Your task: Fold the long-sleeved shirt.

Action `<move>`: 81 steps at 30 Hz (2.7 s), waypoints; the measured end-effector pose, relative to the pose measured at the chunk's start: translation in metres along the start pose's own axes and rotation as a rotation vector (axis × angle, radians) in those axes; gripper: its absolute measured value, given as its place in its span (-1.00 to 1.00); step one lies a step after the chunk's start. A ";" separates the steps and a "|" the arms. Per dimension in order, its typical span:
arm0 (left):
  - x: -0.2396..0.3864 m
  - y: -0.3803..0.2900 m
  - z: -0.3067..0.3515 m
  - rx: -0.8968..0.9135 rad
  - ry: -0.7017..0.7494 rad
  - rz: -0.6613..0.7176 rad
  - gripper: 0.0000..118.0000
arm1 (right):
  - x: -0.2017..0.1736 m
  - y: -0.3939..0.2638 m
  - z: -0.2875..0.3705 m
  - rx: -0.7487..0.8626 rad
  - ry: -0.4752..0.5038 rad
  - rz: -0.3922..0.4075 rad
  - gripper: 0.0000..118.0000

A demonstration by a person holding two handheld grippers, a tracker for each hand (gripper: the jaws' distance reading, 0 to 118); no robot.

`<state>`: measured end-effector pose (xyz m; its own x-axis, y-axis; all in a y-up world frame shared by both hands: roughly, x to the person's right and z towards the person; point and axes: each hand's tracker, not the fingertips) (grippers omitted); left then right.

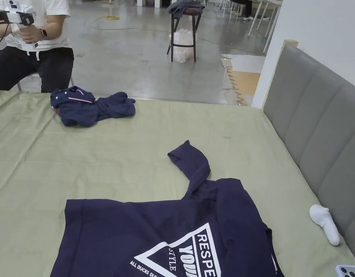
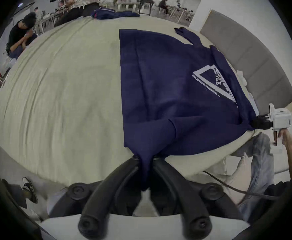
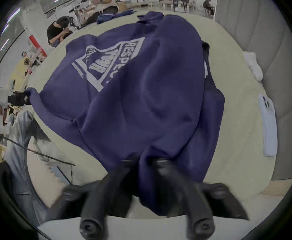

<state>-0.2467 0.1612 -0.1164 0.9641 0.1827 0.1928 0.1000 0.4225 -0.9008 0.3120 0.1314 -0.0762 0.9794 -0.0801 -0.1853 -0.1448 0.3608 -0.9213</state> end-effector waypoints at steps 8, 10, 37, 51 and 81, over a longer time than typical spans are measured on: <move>0.020 0.044 0.056 0.252 0.158 -0.026 0.80 | 0.002 0.039 0.083 0.341 -0.086 -0.059 0.99; 0.034 0.066 0.058 0.330 0.184 -0.024 0.82 | 0.000 0.059 0.095 0.429 -0.130 -0.090 0.99; 0.074 0.280 -0.147 0.432 -0.019 0.056 -0.93 | 0.046 0.569 -0.207 0.434 -0.067 -0.170 0.97; 0.061 0.250 -0.102 0.461 -0.001 0.075 -0.93 | 0.017 0.490 -0.090 0.579 -0.148 0.002 -0.91; 0.078 0.105 -0.014 0.488 -0.004 0.089 -0.93 | -0.050 0.064 0.041 0.569 -0.195 -0.215 1.00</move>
<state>-0.1580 0.2078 -0.2016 0.9626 0.2400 0.1254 -0.1106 0.7710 -0.6272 0.2598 0.1968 -0.1114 0.9937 -0.0541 0.0986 0.1025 0.7967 -0.5956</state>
